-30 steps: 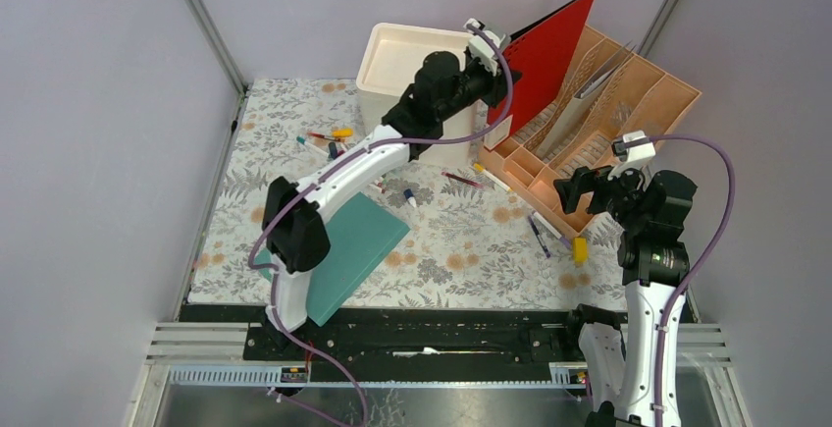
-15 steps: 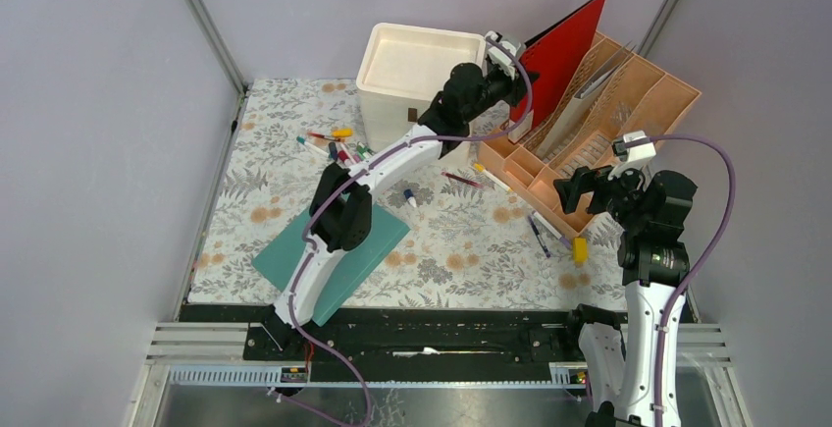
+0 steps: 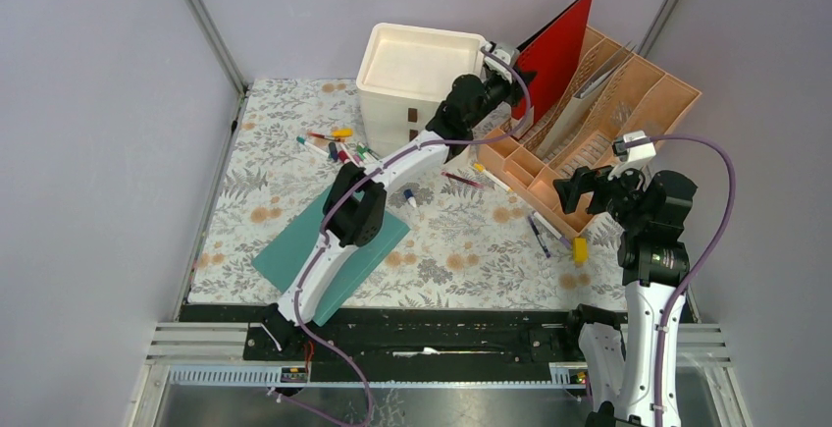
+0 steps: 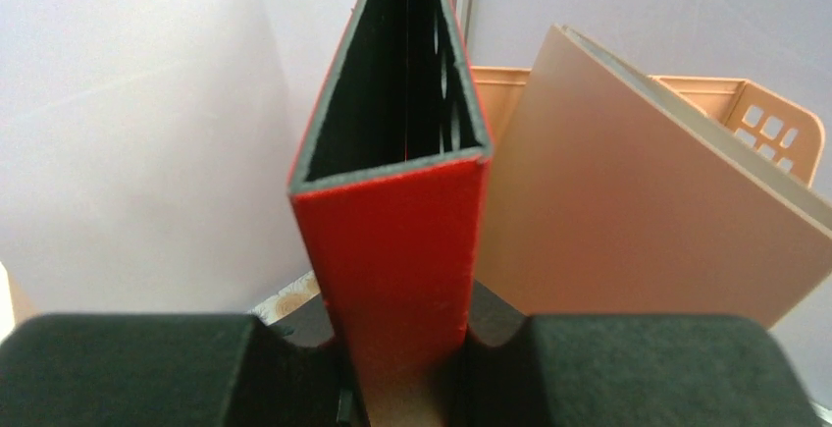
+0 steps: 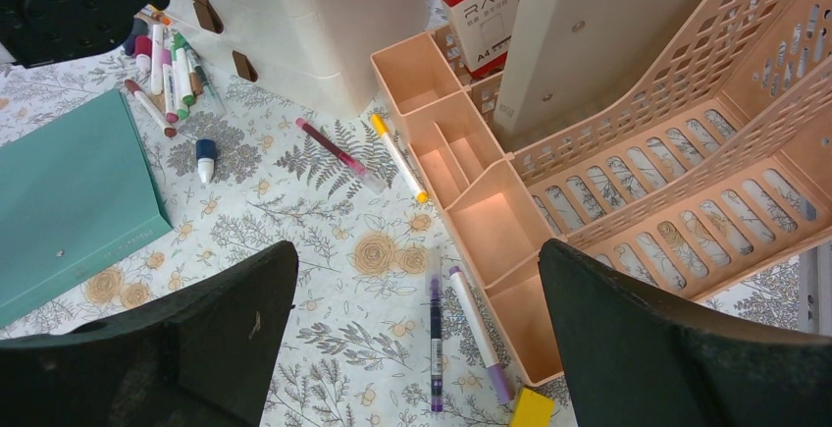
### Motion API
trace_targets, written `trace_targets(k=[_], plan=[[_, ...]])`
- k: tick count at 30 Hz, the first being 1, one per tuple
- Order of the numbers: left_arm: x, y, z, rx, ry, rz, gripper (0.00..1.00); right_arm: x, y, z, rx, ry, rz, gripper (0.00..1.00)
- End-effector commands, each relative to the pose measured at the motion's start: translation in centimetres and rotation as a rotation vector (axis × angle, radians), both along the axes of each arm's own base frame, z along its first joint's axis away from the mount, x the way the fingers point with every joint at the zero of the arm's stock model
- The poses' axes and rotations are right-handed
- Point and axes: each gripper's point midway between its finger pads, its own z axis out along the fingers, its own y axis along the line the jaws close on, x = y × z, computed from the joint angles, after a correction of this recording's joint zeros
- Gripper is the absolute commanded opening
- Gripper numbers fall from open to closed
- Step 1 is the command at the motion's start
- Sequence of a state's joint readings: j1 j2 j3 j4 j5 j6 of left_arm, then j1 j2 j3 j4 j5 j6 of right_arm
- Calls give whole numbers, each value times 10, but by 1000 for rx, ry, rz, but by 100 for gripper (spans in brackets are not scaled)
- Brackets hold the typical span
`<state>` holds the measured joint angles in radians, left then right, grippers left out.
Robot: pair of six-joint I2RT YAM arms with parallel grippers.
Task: Organize the desk
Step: Place the folder in the storage box.
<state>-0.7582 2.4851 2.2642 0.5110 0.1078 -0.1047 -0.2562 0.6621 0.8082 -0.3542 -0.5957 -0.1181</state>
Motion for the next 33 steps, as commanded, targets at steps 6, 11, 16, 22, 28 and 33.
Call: trace_targets(k=[6, 11, 16, 22, 28, 33], plan=[[-9, 20, 47, -108, -114, 33, 20, 1, 3, 9, 4, -38, 18, 100], [-30, 18, 61, -63, -120, -8, 51, 0, 3, 8, 3, -45, 19, 100], [-63, 30, 92, -56, -135, -27, 78, -1, 4, 8, -2, -55, 27, 100], [-102, 74, 108, -36, -76, -1, 96, -3, 8, 8, -9, -68, 55, 100], [-144, 147, 105, -24, 20, 111, 99, -10, 22, 8, -9, -88, 143, 100], [-182, 205, 66, -7, 148, 186, 99, -17, 35, 6, 6, -96, 235, 100]])
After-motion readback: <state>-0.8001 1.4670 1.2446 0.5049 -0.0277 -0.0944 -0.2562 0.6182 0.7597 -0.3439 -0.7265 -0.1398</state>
